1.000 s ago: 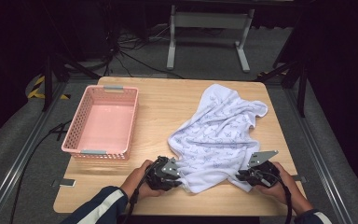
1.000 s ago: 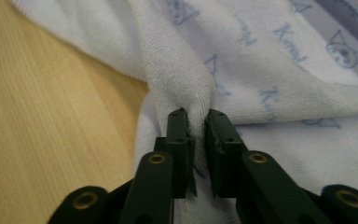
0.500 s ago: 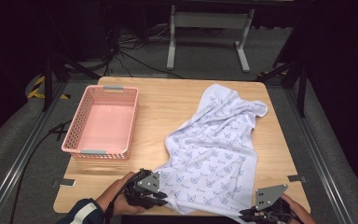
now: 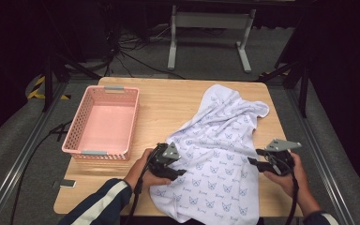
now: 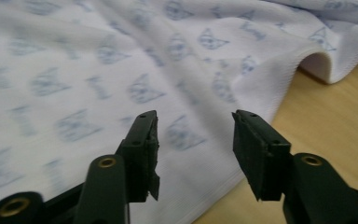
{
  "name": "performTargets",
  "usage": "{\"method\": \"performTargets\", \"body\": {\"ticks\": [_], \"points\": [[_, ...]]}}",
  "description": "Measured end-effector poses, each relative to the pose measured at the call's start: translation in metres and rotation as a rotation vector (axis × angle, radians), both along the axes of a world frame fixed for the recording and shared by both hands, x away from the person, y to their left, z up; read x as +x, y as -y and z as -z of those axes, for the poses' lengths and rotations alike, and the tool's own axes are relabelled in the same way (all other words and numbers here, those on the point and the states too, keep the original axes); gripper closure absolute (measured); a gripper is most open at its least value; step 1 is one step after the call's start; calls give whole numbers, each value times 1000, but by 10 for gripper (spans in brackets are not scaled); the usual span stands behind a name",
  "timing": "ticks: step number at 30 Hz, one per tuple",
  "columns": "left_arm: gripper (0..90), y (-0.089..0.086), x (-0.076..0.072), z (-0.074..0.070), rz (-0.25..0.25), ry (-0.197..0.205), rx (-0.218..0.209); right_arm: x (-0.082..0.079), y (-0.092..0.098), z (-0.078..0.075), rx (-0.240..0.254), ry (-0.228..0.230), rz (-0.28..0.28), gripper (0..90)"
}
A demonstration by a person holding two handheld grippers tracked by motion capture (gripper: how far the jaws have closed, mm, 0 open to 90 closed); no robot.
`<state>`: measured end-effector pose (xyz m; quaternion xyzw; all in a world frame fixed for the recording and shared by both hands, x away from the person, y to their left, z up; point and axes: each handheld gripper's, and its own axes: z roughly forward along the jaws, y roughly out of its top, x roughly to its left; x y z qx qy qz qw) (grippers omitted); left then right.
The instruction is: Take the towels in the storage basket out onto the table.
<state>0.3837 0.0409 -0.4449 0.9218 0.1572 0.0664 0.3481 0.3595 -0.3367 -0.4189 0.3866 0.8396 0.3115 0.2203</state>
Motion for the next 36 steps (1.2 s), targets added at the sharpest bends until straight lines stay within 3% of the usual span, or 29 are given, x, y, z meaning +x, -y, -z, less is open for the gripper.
{"method": "performTargets", "body": {"ticks": [2,3,4,6,8,13,14,16,19,21,23,25,27,28,30,32,34,35,36], "points": [[524,6,9,6,-4,-19,19,21,3,10,25,-20,6,502],[548,8,12,9,7,-18,60,28,4,15,31,-27,8,515],[563,8,13,11,13,-24,60,34,4,20,22,-37,25,522],[608,4,12,12,8,-47,36,41,5,28,0,-86,8,509],[632,1,7,11,13,-57,49,40,8,31,21,-100,1,511],[630,-7,-13,12,39,-76,36,31,18,30,25,-131,-6,505],[631,-8,-27,12,69,-71,42,21,19,28,8,-152,-17,482],[630,-8,-33,12,94,-82,39,14,20,27,-5,-167,-27,477],[628,-8,-56,11,169,-150,39,1,22,25,-20,-193,-35,471],[621,-7,-62,11,184,-166,45,-4,23,25,-26,-201,-38,471],[571,-6,-66,9,202,-162,44,-15,24,22,-55,-225,-81,475],[503,-4,-63,5,185,-152,26,-23,25,18,-100,-268,-103,517],[451,0,-52,-4,136,-98,-2,-26,26,16,-107,-299,-120,555],[412,0,-52,-4,136,-98,-2,-27,28,15,-107,-313,-124,584],[399,7,-29,-11,73,-45,-24,-26,31,11,-105,-323,-135,614],[365,14,-11,-13,23,-2,-20,-24,34,5,-84,-279,-116,605],[356,22,10,-14,-15,0,-30,-15,36,0,-47,-194,-59,559],[348,22,10,-14,-15,0,-30,-15,36,0,-47,-194,-59,559],[348,25,23,-15,-48,3,-55,-8,36,-3,-36,-146,-7,534]]}}
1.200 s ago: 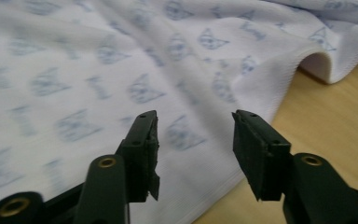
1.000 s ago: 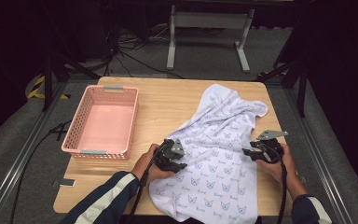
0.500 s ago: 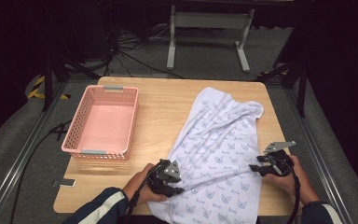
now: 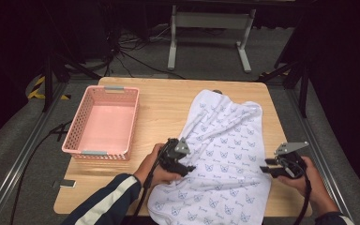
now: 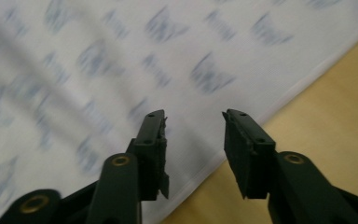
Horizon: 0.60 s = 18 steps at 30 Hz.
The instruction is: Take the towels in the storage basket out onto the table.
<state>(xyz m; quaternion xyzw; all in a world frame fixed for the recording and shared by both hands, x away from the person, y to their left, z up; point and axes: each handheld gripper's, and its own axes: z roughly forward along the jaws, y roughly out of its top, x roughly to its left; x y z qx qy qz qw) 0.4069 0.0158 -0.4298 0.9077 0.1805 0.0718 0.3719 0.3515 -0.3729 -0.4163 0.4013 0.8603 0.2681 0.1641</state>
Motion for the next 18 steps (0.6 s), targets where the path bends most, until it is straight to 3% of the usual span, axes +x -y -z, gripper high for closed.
{"method": "performTargets", "body": {"ticks": [1,2,3,5,6,7,8,9,10,12,15,16,17,18], "points": [[352,2,11,-1,-25,-37,-39,11,2,-1,16,44,51,568],[351,4,19,-2,-56,-45,-57,30,4,2,16,115,127,510],[355,10,33,-3,-112,46,-17,37,4,3,10,144,150,529],[387,16,54,2,-175,28,-1,56,6,8,45,169,195,533],[409,20,62,6,-218,73,34,64,6,11,55,194,219,552],[481,21,70,10,-240,60,54,71,6,14,60,206,218,582],[495,22,80,17,-244,22,53,77,5,17,43,213,227,615],[564,22,80,17,-244,22,53,77,5,17,43,213,227,615],[686,23,88,25,-251,21,106,85,1,23,12,226,211,700],[734,21,90,26,-236,7,84,87,-2,26,-26,215,194,722],[802,20,88,26,-211,2,95,87,-1,29,-10,194,178,707],[810,19,83,23,-193,7,135,87,-1,33,-46,166,169,688],[812,19,83,23,-193,7,135,86,0,34,-34,164,158,686],[819,17,75,22,-187,12,163,84,2,34,-23,155,154,684]]}}
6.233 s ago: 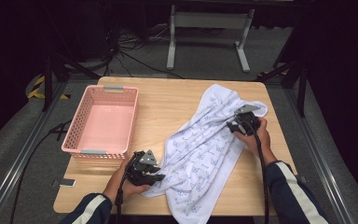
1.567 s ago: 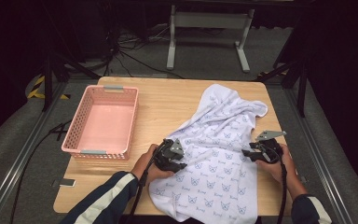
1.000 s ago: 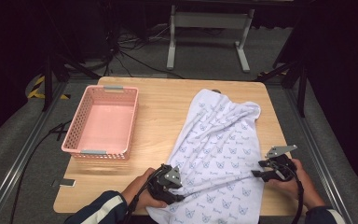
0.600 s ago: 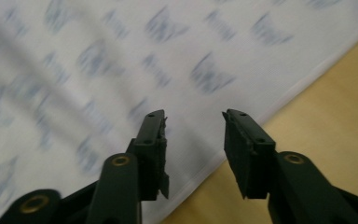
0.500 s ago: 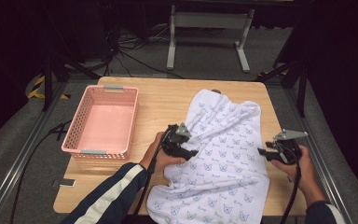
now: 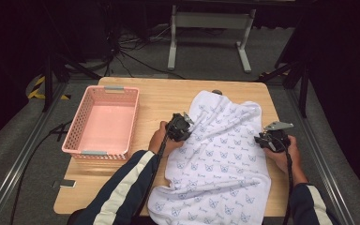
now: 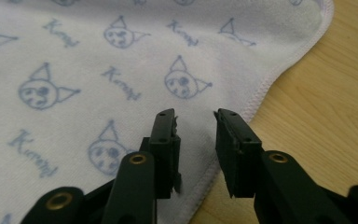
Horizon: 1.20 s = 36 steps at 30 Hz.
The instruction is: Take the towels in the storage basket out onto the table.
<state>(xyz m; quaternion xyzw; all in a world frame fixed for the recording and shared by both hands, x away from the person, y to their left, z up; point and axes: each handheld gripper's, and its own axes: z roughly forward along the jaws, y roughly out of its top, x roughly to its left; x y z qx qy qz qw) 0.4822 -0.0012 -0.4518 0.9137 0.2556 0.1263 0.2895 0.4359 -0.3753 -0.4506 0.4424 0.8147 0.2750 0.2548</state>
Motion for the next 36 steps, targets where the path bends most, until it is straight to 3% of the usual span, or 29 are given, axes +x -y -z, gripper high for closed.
{"method": "performTargets", "body": {"ticks": [1,2,4,8,10,13,14,16,17,19,21,23,25,28,29,31,32,33,35,36], "points": [[820,0,0,0,0,0,0,0,0,0,0,0,0,684],[821,-2,-7,0,5,3,6,-4,5,-2,32,-46,-21,662],[821,-7,-19,0,24,3,15,-7,7,-2,35,-54,-14,656],[805,-23,-41,-1,77,-79,-18,-22,13,-7,24,-110,-31,646],[783,-27,-53,-4,98,-113,0,-27,13,-9,43,-178,-58,641],[737,-30,-69,-6,160,-183,5,-35,8,-14,-1,-249,-125,630],[717,-31,-75,-6,177,-185,10,-37,6,-16,-12,-268,-142,618],[668,-32,-79,-6,184,-173,5,-39,3,-20,-31,-245,-159,620],[636,-32,-79,-7,180,-165,0,-37,2,-23,-24,-222,-164,604],[529,-31,-73,-7,132,-123,-17,-31,1,-33,18,-146,-121,593],[496,-30,-65,-9,113,-105,-78,-19,-1,-41,55,-63,-104,565],[425,-26,-57,-11,44,-45,-77,-2,-4,-46,63,-16,-74,566],[370,-24,-47,-12,-13,-38,-141,18,-6,-51,80,25,-60,537],[359,-16,-32,-8,-66,25,-132,49,-8,-54,139,18,-8,495],[351,-15,-29,-6,-82,14,-144,61,-11,-53,131,12,6,495],[364,-12,-23,1,-97,-22,-116,78,-18,-49,126,-14,11,475],[375,-13,-22,3,-63,-64,-109,83,-21,-47,107,-17,5,472],[488,-13,-23,5,-42,-61,-104,91,-28,-43,80,-23,7,481],[483,-15,-28,6,-38,-50,-102,101,-36,-36,97,-43,-23,479],[508,-17,-29,6,-28,-51,-106,104,-39,-33,79,-47,-18,479]]}}
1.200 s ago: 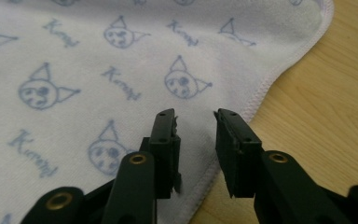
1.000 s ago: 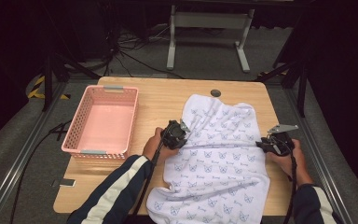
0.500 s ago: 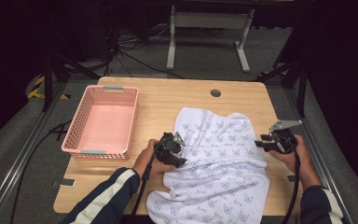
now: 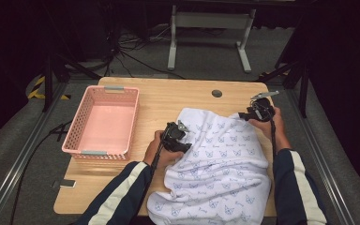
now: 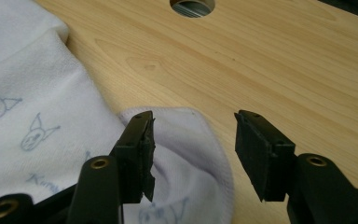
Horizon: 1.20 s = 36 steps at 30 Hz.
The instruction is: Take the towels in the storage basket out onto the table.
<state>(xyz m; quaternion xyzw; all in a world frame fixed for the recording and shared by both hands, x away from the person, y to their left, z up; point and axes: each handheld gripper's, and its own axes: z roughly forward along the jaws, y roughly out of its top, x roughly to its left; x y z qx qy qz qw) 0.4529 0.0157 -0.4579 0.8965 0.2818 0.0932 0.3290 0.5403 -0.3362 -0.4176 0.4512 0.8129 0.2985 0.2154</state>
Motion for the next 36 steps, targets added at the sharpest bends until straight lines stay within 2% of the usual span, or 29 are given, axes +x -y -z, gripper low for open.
{"method": "performTargets", "body": {"ticks": [1,2,5,8,9,10,11,12,13,14,15,17,19,20,21,23,24,25,26,27,29,31,33,34,36], "points": [[515,0,0,0,0,0,0,0,0,0,0,0,0,479],[520,-2,-3,1,-1,3,-4,8,-6,9,-9,-46,-8,470],[522,-6,-9,1,1,10,-5,15,-13,22,-68,-98,-37,434],[529,-8,-12,2,4,17,-13,16,-13,25,-54,-93,-24,430],[529,-9,-13,2,8,12,-6,17,-12,25,-40,-95,-26,464],[539,-10,-14,1,12,9,-2,17,-10,26,-10,-108,-36,540],[556,-11,-15,0,16,-3,9,17,-8,25,4,-111,-44,663],[594,-13,-17,-1,22,2,16,16,-9,23,-17,-105,-48,804],[606,-14,-18,-1,26,8,18,14,-10,21,-37,-88,-36,821],[613,-16,-20,-1,23,-2,15,12,-8,18,-25,-59,-34,828],[619,-16,-20,-1,23,-2,15,9,-5,13,6,-31,-25,831],[632,-20,-25,-1,21,-3,18,1,3,1,36,40,-9,832],[630,-22,-28,-1,21,-4,22,-10,12,-11,124,103,-28,831],[630,-24,-31,-2,31,-11,37,-10,12,-11,124,103,-28,831],[614,-27,-36,-3,31,-12,41,-28,16,-23,183,156,-110,831],[590,-31,-43,-5,48,-39,64,-43,14,-31,192,179,-182,832],[580,-31,-43,-5,48,-39,64,-43,14,-31,192,179,-182,832],[580,-34,-46,-6,59,-54,72,-56,12,-34,227,181,-267,831],[558,-36,-49,-6,50,-51,69,-66,9,-37,233,181,-319,831],[529,-38,-52,-6,58,-65,73,-76,5,-38,218,177,-365,831],[502,-44,-57,-7,44,-72,67,-98,-3,-39,197,154,-472,830],[431,-48,-55,-8,8,-52,35,-114,-10,-35,115,123,-470,830],[381,-48,-49,-9,-42,-33,15,-122,-13,-27,82,99,-484,825],[356,-49,-45,-12,-37,-32,12,-125,-16,-21,33,82,-464,823],[335,-44,-29,-15,-81,20,-19,-127,-19,-12,-31,65,-459,815]]}}
